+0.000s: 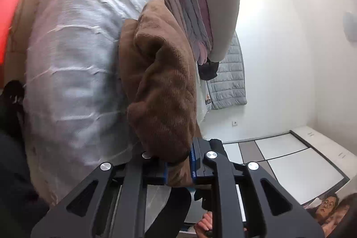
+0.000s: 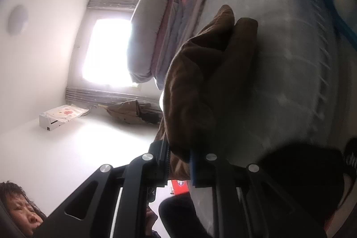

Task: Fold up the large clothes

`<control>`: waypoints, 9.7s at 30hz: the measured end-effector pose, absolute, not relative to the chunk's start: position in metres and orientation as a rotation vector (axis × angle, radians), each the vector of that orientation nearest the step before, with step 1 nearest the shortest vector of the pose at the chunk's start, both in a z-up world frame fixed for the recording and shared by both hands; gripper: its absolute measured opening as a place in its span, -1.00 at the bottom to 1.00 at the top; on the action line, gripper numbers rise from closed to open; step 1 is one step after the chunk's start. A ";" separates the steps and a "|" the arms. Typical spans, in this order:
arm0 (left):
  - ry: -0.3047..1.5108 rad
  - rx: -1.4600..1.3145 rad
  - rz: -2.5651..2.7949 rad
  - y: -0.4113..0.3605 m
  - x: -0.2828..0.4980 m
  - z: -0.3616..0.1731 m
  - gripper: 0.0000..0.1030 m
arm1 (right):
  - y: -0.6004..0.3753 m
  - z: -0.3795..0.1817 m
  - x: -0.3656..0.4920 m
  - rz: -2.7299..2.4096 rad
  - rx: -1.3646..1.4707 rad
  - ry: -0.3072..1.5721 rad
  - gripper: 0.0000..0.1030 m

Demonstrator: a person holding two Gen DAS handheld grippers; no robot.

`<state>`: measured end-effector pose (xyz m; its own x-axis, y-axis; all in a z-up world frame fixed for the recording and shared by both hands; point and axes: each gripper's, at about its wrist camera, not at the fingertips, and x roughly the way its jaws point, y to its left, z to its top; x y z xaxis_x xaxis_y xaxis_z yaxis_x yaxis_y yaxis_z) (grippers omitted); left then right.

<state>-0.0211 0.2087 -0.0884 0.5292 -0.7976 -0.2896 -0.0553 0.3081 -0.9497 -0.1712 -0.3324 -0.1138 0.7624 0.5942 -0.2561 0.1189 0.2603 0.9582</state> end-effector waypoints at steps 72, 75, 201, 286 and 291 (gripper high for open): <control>0.831 -0.359 -1.031 -0.066 0.001 0.039 -0.87 | -0.258 -0.164 0.023 0.641 1.372 0.909 0.74; 0.882 -0.283 -0.858 -0.042 0.016 0.023 -0.17 | -0.249 -0.172 0.030 0.658 1.410 0.904 0.77; 0.939 -0.731 -0.985 -0.076 0.033 -0.064 0.61 | -0.301 -0.049 0.029 0.514 0.582 1.320 -0.51; 1.190 -0.474 -0.995 -0.140 0.036 -0.076 0.71 | -0.419 -0.043 -0.094 0.839 0.731 1.430 0.79; 1.173 -0.506 -1.003 -0.128 0.040 -0.067 0.71 | -0.459 0.005 -0.103 0.722 0.807 1.178 0.86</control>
<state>0.0397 -0.1283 -0.0670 0.0489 -0.8538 -0.5183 0.3797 0.4958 -0.7810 -0.1028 -0.4588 0.0053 0.2321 0.8334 -0.5016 -0.0690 0.5285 0.8461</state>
